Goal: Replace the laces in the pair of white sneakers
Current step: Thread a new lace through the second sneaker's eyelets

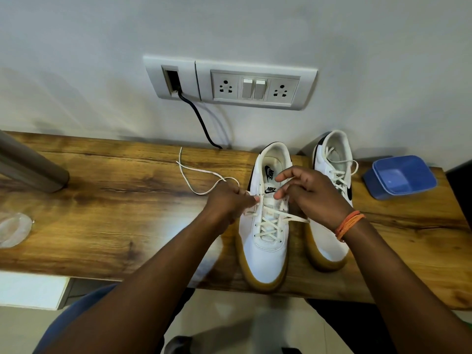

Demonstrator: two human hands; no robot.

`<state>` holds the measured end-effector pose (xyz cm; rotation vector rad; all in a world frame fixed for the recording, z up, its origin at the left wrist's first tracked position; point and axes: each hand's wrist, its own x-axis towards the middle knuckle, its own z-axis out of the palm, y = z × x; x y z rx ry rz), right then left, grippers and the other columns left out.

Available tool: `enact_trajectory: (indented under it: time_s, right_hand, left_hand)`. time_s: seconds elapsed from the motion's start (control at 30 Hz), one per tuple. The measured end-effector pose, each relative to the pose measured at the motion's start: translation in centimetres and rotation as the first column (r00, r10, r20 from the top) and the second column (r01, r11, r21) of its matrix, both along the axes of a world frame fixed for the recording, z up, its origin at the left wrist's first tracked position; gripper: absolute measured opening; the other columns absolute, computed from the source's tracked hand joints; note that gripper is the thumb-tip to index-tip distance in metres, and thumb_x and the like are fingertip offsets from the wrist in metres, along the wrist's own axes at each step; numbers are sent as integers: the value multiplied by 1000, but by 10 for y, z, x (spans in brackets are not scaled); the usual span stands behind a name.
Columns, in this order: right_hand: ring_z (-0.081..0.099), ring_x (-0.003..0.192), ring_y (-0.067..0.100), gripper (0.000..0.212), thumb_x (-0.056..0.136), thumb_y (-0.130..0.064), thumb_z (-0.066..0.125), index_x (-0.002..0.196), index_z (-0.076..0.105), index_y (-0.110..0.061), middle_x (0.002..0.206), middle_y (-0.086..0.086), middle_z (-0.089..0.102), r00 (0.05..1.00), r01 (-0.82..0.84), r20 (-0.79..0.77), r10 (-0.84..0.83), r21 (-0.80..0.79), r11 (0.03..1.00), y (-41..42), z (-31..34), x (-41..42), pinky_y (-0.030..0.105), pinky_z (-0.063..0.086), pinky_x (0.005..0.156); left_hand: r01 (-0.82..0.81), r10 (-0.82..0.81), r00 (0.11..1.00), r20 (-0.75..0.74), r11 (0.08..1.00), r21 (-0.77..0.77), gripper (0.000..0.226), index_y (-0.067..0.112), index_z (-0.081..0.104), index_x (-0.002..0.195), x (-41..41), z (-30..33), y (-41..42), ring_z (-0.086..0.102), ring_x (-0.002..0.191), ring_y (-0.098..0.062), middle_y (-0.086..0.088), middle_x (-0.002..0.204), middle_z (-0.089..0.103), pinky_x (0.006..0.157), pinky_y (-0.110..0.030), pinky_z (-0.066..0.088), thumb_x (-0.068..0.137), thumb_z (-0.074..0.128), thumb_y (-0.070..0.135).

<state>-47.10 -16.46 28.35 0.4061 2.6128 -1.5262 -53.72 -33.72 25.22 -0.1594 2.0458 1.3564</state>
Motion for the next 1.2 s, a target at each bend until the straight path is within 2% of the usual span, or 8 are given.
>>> enact_trajectory:
  time_s: [0.1, 0.2, 0.37, 0.57, 0.9, 0.97, 1.07, 1.2]
  right_hand:
    - [68, 86, 14, 31, 89, 6, 47, 104, 68, -11, 89, -2, 75, 996, -25, -79, 33, 105, 994, 3, -3, 1, 27, 52, 77]
    - [66, 88, 2, 39, 83, 14, 48, 104, 69, -11, 92, 0, 75, 990, -78, -100, 96, 173, 982, 6, -6, 1, 14, 51, 77]
    - [67, 91, 8, 44, 80, 17, 45, 104, 68, -11, 92, 1, 74, 987, -84, -118, 109, 195, 977, 9, -9, 1, 16, 51, 81]
    - [67, 89, 7, 42, 81, 17, 47, 105, 68, -9, 91, 1, 74, 987, -87, -121, 110, 182, 979, 10, -11, 1, 18, 52, 81]
    - [65, 84, 2, 42, 78, 17, 47, 100, 67, -12, 88, 0, 72, 986, -95, -113, 120, 206, 974, 9, -11, 1, 11, 49, 75]
    - [64, 83, 1, 42, 78, 16, 47, 100, 67, -14, 87, -1, 72, 986, -98, -111, 124, 215, 972, 8, -11, 1, 10, 48, 73]
    - [63, 83, 3, 41, 78, 15, 48, 98, 67, -15, 88, 0, 72, 985, -106, -113, 133, 220, 970, 7, -12, 1, 10, 48, 72]
    - [62, 84, 2, 40, 78, 15, 49, 100, 67, -14, 88, -1, 71, 984, -110, -113, 139, 232, 966, 6, -11, 1, 7, 45, 71]
  left_hand:
    - [-35, 35, 999, 1, 996, 80, 22, 5, 56, 78, -1, 2, 0, 33, 32, -6, -9, 62, 52, 35, -11, 22, 82, 77, 9]
    - [-93, 94, 996, -8, 992, 84, 19, 3, 59, 77, -8, 8, -3, 35, 39, -11, -8, 58, 52, 37, -13, 25, 85, 74, 12]
    - [-238, 247, 966, -83, 966, 101, 24, -2, 67, 98, -37, 23, -24, 38, 47, -11, -11, 75, 51, 43, -18, 29, 89, 70, 20]
    - [-361, 383, 916, -117, 916, 174, 19, 14, 59, 74, -61, 30, -42, 35, 50, -11, 0, 66, 47, 46, -21, 26, 89, 70, 17]
    - [-363, 399, 905, -150, 906, 217, 19, 15, 63, 74, -60, 31, -40, 41, 54, -12, 2, 65, 50, 48, -23, 31, 91, 69, 20]
    - [-328, 353, 920, -169, 931, 159, 19, 11, 65, 81, -56, 32, -39, 46, 56, -14, -2, 70, 54, 48, -22, 35, 94, 65, 24]
    - [-116, 101, 985, -143, 988, -106, 32, 5, 64, 87, -45, 30, -36, 60, 63, -20, -10, 79, 63, 54, -26, 49, 95, 62, 36]
    - [270, -245, 962, 120, 910, -315, 52, 6, 65, 97, -22, 22, -23, 71, 76, -28, -14, 91, 68, 59, -39, 61, 81, 72, 55]
